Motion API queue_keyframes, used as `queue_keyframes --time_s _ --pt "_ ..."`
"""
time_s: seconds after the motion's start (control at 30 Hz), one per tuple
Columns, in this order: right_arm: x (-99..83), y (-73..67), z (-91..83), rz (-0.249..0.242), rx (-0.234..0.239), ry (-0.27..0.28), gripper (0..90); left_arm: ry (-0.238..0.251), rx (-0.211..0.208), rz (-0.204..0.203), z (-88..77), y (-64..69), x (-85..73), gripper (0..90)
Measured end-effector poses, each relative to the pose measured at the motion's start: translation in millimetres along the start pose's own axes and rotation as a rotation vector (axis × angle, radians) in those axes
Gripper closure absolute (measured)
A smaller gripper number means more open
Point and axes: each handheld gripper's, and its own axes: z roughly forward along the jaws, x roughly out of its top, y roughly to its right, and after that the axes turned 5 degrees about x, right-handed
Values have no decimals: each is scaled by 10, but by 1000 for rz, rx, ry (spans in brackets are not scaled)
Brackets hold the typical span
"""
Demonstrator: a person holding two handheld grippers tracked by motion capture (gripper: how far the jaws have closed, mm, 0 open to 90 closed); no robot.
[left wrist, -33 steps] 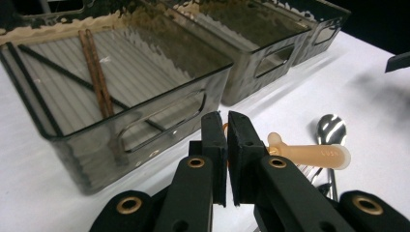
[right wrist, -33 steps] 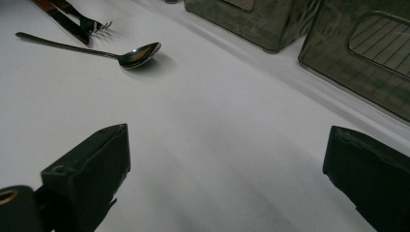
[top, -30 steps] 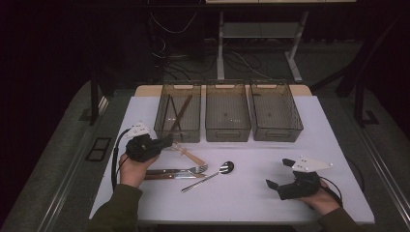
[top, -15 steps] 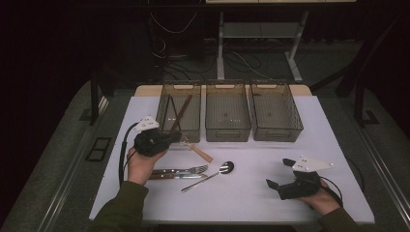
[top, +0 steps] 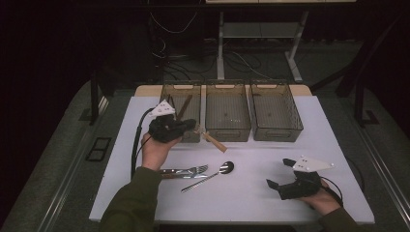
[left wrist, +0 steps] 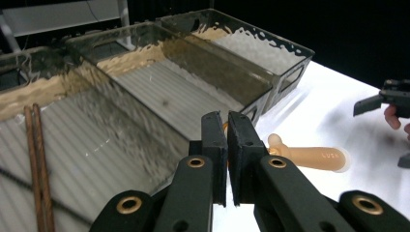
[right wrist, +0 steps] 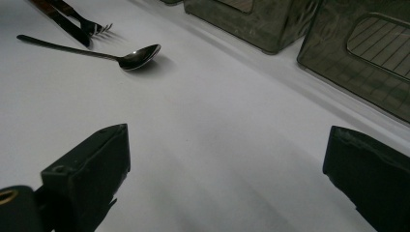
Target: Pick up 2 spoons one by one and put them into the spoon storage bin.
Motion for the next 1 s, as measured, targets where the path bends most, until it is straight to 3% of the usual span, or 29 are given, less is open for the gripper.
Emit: queue_keyframes --time_s 0.3,0.67,1.0 --pt "3 -3 -3 -2 4 4 31 11 5 0 246 24 222 863" --pt "8 -5 -6 -5 6 9 31 1 49 -18 548 -55 429 863" --pt "12 -15 -20 -3 10 16 31 -49 98 -4 908 -17 532 863"
